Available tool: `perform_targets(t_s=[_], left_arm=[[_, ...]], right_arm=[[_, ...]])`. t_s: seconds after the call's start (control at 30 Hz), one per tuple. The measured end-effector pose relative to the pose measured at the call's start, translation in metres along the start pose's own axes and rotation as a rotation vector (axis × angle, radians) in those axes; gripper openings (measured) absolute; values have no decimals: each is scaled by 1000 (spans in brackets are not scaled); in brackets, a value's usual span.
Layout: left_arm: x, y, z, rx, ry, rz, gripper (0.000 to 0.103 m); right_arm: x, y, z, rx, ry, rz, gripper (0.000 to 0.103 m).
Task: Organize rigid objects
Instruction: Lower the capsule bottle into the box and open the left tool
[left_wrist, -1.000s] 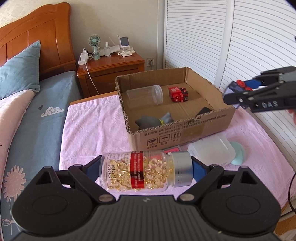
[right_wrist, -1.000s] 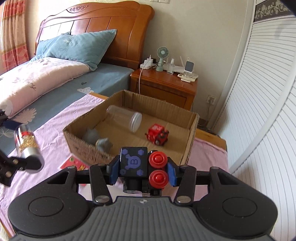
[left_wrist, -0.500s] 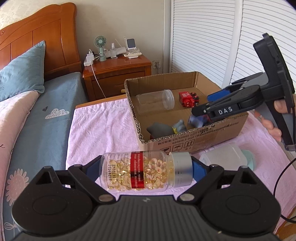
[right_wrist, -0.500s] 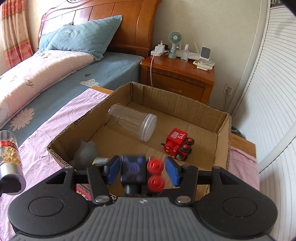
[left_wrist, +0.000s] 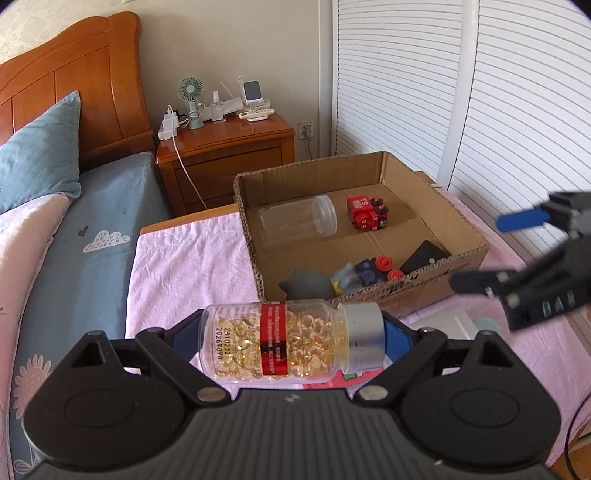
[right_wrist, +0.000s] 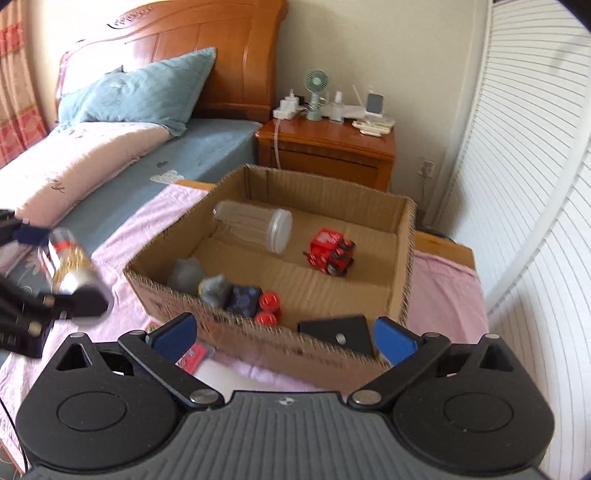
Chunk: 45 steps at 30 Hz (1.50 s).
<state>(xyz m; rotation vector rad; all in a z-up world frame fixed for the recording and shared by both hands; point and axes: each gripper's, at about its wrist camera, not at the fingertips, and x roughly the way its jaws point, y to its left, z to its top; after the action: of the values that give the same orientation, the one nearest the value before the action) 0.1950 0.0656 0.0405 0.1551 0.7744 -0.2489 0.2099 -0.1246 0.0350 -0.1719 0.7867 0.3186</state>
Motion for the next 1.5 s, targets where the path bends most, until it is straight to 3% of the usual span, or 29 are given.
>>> perform_targets(t_s=[0.13,0.37,0.7,0.97,1.5], left_arm=[[10,-9,19,24,5,7,94],[46,-21,56,20,49,-3,94],[98,-31,81,-37,68,57,94],[79,-35,74,-6,73,68,95],[-3,-39,34,23,58,61,98]], right_arm=[[-12,-3,-22,38,36,-56,103],[-27,-22,-50,173,44,-9,103],[-31,-53,-63,278,40,-17,103],[-33,-55,-68,289,40,-28,103],[-55,-40,-78,241,-6,-67,103]])
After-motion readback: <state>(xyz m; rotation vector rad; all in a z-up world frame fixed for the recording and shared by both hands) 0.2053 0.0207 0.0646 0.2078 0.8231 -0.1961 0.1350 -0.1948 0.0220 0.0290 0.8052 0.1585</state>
